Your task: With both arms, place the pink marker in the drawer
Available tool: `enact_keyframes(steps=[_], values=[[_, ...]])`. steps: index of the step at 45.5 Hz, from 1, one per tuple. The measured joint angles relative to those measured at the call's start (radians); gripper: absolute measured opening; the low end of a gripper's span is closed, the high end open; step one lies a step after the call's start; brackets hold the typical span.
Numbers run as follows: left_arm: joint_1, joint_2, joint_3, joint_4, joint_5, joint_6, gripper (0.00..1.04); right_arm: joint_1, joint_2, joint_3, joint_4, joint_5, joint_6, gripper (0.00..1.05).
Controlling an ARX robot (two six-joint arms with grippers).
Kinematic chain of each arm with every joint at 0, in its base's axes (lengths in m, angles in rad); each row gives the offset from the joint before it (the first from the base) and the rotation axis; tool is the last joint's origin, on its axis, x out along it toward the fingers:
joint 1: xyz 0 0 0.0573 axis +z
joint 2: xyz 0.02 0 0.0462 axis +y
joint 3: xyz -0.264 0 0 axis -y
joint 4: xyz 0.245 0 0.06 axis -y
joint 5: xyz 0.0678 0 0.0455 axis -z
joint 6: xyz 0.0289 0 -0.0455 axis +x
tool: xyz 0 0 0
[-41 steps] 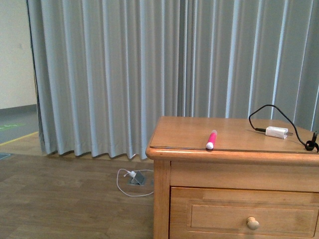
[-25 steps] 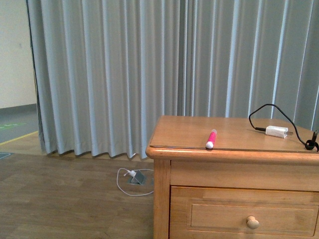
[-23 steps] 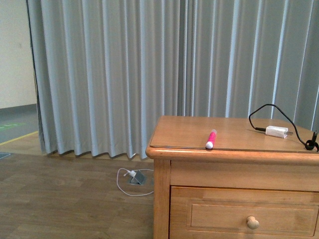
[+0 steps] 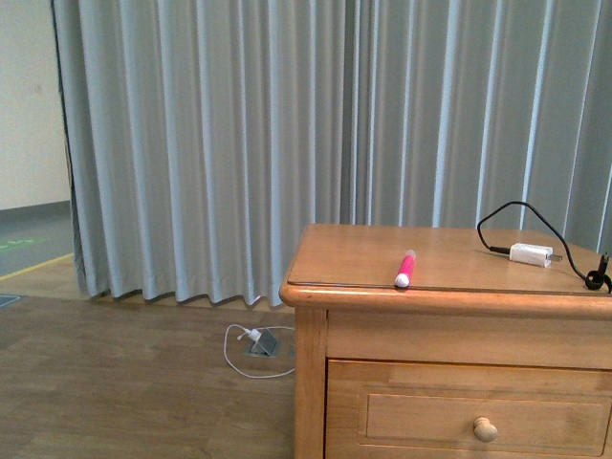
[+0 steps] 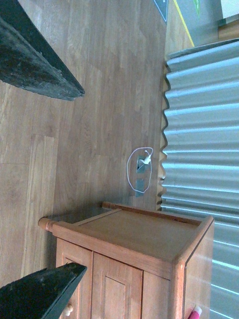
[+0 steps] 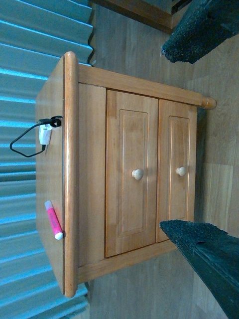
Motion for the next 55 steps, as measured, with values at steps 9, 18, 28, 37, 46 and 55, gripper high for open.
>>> enact_keyframes(steps=[9,18,28,37,46,55], values=[[0.0,0.0,0.0,0.0,0.0,0.0,0.99,0.0,0.0,0.0,0.0,0.0,0.0,0.96],[0.0,0.0,0.0,0.0,0.0,0.0,0.99,-0.013,0.212,0.062,-0.07,-0.163,0.002,0.96],[0.0,0.0,0.0,0.0,0.0,0.0,0.99,0.014,0.624,0.131,0.226,-0.156,0.002,0.96],[0.0,0.0,0.0,0.0,0.0,0.0,0.99,0.078,1.088,0.242,0.517,-0.104,0.028,0.96],[0.0,0.0,0.0,0.0,0.0,0.0,0.99,0.159,1.461,0.434,0.669,-0.015,0.036,0.96],[0.0,0.0,0.0,0.0,0.0,0.0,0.99,0.212,1.715,0.607,0.743,0.054,0.023,0.96]])
